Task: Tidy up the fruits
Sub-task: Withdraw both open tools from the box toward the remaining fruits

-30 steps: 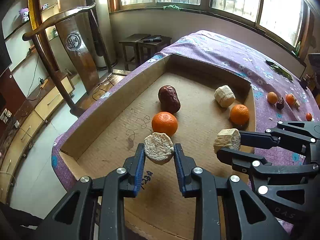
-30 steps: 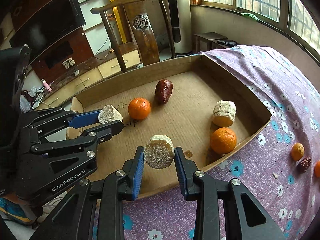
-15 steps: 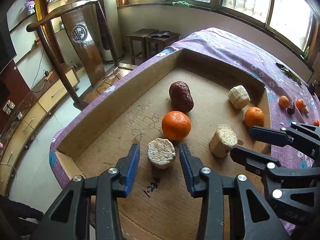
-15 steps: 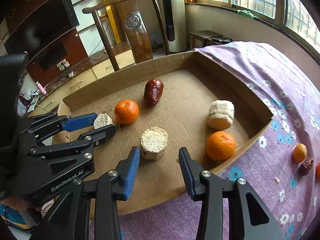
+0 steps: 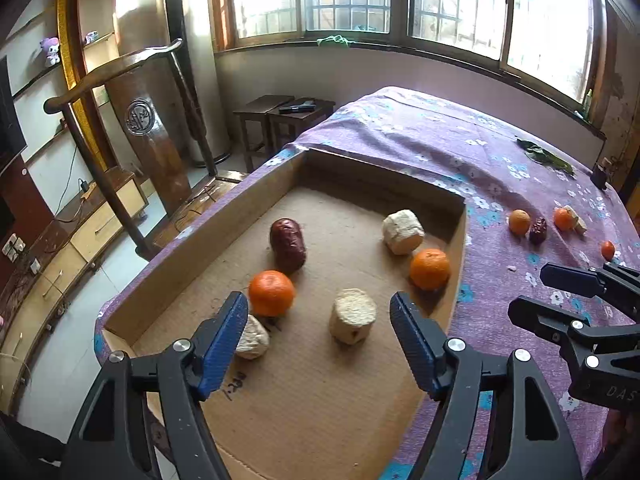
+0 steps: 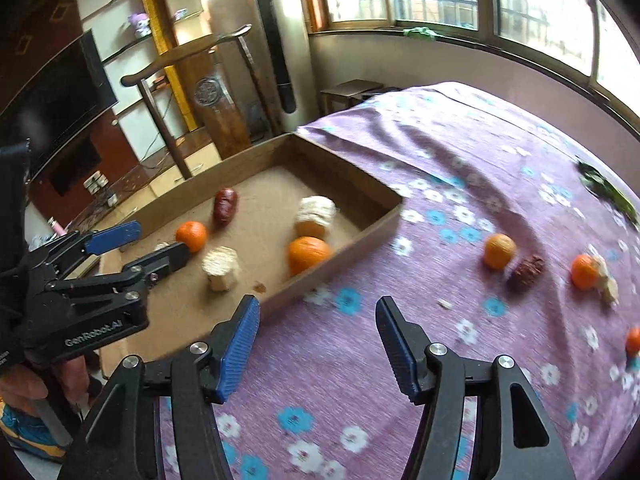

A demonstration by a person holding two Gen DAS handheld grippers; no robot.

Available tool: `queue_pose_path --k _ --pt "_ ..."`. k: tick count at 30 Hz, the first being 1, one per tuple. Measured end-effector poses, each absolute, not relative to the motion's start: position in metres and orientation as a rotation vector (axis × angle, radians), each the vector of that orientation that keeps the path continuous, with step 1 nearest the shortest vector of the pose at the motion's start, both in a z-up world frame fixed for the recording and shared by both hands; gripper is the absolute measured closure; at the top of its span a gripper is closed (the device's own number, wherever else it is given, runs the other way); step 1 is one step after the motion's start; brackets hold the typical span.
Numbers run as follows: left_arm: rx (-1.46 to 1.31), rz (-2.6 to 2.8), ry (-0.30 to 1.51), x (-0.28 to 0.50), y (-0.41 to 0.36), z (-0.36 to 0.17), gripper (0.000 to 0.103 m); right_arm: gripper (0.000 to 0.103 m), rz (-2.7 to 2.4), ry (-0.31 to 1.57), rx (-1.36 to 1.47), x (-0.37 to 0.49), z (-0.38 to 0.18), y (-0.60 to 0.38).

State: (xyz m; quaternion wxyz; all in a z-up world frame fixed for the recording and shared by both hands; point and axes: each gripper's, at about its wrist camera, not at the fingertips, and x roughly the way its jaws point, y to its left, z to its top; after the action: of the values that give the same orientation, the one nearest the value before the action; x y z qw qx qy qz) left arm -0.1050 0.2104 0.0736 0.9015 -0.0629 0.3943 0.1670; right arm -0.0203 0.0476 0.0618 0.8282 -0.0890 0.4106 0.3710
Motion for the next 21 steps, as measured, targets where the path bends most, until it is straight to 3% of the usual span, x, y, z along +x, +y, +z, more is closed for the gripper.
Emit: queue_pose_path --k 11,21 --pt "-0.092 0.171 0.835 -0.069 0.137 0.074 0.023 0.035 0.585 0.896 -0.082 0.004 0.052 -0.056" --pt "-0.074 0.094 0.888 -0.031 0.098 0.064 0.02 0.031 0.528 0.877 -0.077 0.036 0.043 -0.077"
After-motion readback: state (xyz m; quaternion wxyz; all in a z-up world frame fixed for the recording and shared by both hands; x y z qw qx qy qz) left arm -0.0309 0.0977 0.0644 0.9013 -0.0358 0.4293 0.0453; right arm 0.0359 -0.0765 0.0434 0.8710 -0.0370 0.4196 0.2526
